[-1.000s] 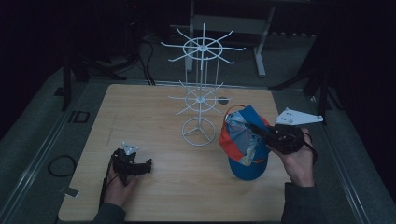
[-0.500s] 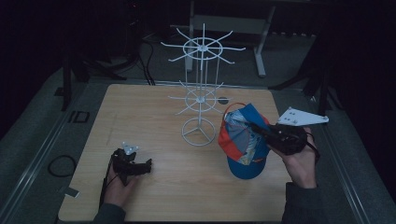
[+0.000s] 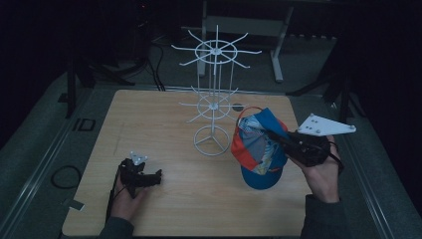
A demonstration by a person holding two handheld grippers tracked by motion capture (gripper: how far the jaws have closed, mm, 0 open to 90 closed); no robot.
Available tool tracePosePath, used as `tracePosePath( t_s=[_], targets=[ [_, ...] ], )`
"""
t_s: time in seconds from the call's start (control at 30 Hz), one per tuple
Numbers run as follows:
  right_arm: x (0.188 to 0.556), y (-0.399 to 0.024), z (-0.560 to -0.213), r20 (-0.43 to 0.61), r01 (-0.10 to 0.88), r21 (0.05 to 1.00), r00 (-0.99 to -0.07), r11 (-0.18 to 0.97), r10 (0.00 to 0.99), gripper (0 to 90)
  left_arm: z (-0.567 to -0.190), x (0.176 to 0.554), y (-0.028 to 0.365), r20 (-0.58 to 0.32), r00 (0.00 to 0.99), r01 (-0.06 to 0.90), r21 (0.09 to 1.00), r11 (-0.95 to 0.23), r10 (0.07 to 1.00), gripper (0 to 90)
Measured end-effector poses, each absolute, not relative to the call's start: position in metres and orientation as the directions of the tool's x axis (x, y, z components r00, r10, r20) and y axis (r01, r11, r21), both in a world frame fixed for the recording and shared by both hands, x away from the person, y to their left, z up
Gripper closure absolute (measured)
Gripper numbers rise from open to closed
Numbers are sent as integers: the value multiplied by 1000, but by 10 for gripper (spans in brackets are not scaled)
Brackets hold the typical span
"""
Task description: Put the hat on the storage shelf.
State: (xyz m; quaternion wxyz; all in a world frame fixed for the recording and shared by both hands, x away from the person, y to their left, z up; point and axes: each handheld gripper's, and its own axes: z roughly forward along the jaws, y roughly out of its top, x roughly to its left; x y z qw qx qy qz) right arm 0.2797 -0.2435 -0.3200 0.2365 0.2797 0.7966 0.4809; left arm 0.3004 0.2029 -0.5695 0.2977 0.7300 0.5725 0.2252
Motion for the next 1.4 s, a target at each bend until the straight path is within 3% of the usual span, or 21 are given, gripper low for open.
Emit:
tracePosePath(
  t_s=[1.4],
  targets=[
    [279, -228, -288, -149, 128, 924, -748, 361, 647, 884, -570, 300, 203, -12, 243, 702, 693, -167, 970, 34]
  ],
)
